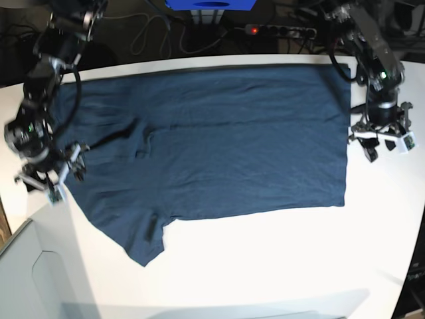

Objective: Fold the T-shirt properly
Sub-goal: 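Release and move both grippers along the shirt sides toward the hem, then grasp the hem corners of the blue shirt with both grippers, then lift the hem with both grippers and fold it toward the collar, then grasp the hanging sleeve with the right gripper and tuck it onto the shirt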

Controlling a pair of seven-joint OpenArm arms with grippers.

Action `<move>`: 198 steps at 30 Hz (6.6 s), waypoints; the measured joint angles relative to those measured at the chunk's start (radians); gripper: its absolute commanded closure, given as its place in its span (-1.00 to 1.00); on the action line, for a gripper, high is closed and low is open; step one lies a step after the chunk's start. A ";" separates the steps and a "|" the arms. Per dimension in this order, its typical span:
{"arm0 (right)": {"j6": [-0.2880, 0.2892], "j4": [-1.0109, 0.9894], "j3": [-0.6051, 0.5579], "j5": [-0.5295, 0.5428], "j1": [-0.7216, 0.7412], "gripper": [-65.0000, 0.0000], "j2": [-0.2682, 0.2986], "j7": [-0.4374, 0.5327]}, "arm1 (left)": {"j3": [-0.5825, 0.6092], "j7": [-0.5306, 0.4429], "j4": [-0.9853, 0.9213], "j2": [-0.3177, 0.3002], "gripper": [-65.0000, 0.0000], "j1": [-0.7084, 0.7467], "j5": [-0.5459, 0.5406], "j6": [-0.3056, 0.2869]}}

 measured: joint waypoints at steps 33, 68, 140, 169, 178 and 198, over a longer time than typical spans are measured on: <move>0.000 -0.111 -0.057 -0.006 0.080 -0.36 0.000 0.006 | 0.512 -0.603 -1.228 -0.204 -0.17 -0.618 -0.006 0.005; -0.315 -1.157 -0.288 -0.006 0.499 -0.37 0.083 0.743 | 0.514 -0.634 -1.218 -0.199 1.00 -0.587 -0.014 -0.006; -0.310 -0.029 -0.148 0.008 -0.281 -0.14 0.067 0.458 | 0.242 -0.275 -0.456 -0.114 0.11 -0.048 -0.014 -0.002; -0.295 -0.323 -0.257 0.013 0.143 -0.31 0.035 0.130 | 0.238 -0.279 -0.387 -0.068 1.00 -0.038 -0.014 0.005; -0.295 -0.464 -0.261 0.009 0.192 -0.31 0.024 0.127 | 0.238 -0.279 -0.387 -0.068 1.00 -0.038 -0.014 0.006; -0.296 -0.551 -0.262 0.040 0.185 0.56 -0.020 0.164 | 0.238 -0.279 -0.387 -0.071 1.00 -0.040 -0.013 0.005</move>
